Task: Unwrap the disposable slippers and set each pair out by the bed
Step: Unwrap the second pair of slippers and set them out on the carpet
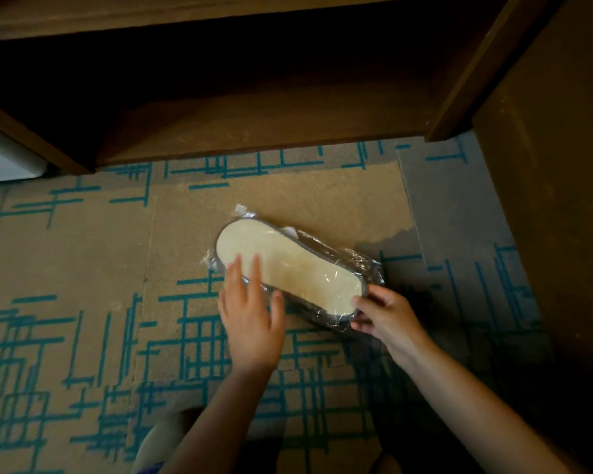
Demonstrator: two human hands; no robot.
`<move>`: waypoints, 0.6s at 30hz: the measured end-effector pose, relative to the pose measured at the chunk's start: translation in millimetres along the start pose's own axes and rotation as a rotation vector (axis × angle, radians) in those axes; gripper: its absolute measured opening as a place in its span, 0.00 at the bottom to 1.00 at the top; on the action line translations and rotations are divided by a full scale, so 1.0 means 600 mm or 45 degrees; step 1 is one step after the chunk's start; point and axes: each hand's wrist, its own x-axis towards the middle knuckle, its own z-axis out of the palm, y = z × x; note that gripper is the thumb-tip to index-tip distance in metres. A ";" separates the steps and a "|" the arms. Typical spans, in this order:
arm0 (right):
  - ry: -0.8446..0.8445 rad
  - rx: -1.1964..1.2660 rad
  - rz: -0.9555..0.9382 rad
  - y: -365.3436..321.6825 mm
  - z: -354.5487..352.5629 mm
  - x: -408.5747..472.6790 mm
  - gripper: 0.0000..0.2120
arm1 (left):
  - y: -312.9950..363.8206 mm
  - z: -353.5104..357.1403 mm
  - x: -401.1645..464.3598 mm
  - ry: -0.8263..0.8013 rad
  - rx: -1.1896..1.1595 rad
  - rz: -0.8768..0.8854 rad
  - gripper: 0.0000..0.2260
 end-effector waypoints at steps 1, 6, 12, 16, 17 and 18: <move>-0.029 -0.045 0.014 0.001 -0.001 0.003 0.13 | -0.002 0.003 0.005 -0.149 0.196 0.216 0.28; -0.013 -0.277 -0.006 0.006 0.012 0.011 0.15 | -0.011 0.044 0.034 -0.711 0.636 0.694 0.33; 0.198 -0.305 -0.012 0.011 -0.016 0.029 0.19 | -0.032 0.056 0.049 -0.724 0.726 0.643 0.34; 0.261 -0.284 0.079 0.013 -0.029 0.040 0.21 | -0.014 0.057 0.045 -0.675 0.636 0.668 0.34; 0.271 -0.242 0.110 0.011 -0.032 0.043 0.21 | -0.011 0.053 0.045 -0.600 0.572 0.649 0.33; 0.281 -0.196 0.124 0.008 -0.037 0.045 0.21 | -0.013 0.047 0.048 -0.494 0.506 0.594 0.32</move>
